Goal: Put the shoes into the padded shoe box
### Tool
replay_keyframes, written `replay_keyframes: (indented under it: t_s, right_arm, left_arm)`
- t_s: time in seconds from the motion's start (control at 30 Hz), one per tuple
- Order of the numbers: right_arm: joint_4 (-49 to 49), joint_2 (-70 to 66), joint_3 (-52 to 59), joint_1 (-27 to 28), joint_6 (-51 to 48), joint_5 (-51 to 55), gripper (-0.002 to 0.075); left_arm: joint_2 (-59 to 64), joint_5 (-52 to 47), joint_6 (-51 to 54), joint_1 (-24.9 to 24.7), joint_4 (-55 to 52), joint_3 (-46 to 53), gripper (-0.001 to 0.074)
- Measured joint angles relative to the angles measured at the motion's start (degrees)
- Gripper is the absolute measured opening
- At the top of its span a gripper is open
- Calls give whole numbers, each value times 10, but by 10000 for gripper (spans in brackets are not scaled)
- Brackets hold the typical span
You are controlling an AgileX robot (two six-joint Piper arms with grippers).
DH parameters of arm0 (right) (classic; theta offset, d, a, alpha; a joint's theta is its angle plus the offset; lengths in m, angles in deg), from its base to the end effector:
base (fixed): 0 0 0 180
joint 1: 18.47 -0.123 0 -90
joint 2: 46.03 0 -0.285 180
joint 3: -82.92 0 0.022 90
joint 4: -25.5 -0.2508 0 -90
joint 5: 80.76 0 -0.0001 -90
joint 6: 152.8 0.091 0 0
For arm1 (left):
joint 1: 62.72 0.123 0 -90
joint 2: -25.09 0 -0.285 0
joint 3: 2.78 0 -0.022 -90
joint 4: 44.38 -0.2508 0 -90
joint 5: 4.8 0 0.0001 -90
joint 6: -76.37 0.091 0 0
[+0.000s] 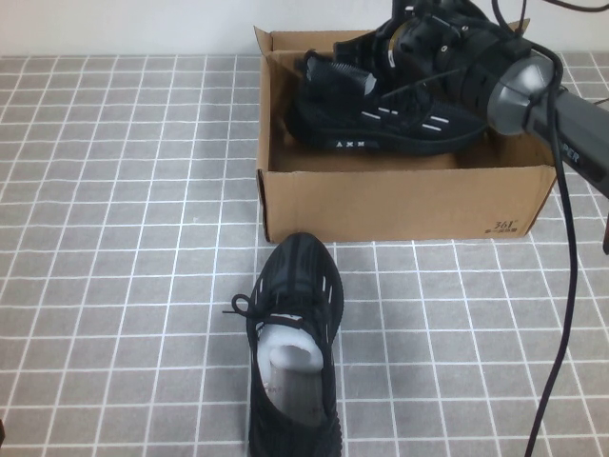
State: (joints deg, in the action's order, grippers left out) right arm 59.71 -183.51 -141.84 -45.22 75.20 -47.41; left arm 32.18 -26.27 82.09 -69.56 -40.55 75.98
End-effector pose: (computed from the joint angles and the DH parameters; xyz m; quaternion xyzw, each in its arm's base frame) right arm 0.4909 0.2159 0.2807 0.0139 0.8641 0.0600 0.4995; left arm 0.0519 -0.0085 0.1712 0.0704 0.8022 -0.0341 0.5919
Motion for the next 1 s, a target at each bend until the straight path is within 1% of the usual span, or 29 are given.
replay_keyframes:
  t_s: [0.23, 0.37, 0.47, 0.53, 0.6, 0.7, 0.77, 0.87, 0.9, 0.97, 1.0]
  right_arm:
    - [14, -3, 0, 0, -2, -4, 1]
    - [-1, -8, 0, 0, -34, -2, 13]
    - [-20, -9, 0, 0, -60, 2, 90]
    - [-31, -8, 0, 1, -70, 2, 167]
    - [-40, -6, 0, 1, -74, 3, 219]
    - [-57, 5, -1, 1, -90, 14, 249]
    - [-84, 21, -1, 1, -131, 19, 254]
    - [-153, 59, -1, 0, -227, 34, 252]
    - [-176, 75, -1, 0, -268, 42, 241]
    - [-206, 108, -1, 0, -339, 61, 195]
    - [-216, 126, -1, 0, -372, 74, 153]
  left_arm:
    - [0, 0, 0, 0, 0, 0, -3]
    - [0, 0, 0, 0, 0, 0, -3]
    - [0, 0, 0, 0, 0, 0, -4]
    - [0, 0, 0, 0, 0, 0, -4]
    - [0, 0, 0, 0, 0, 0, -3]
    - [0, 0, 0, 0, 0, 0, -3]
    - [0, 0, 0, 0, 0, 0, -4]
    - [0, 0, 0, 0, 0, 0, -3]
    - [0, 0, 0, 0, 0, 0, -3]
    - [0, 0, 0, 0, 0, 0, -3]
    - [0, 0, 0, 0, 0, 0, -3]
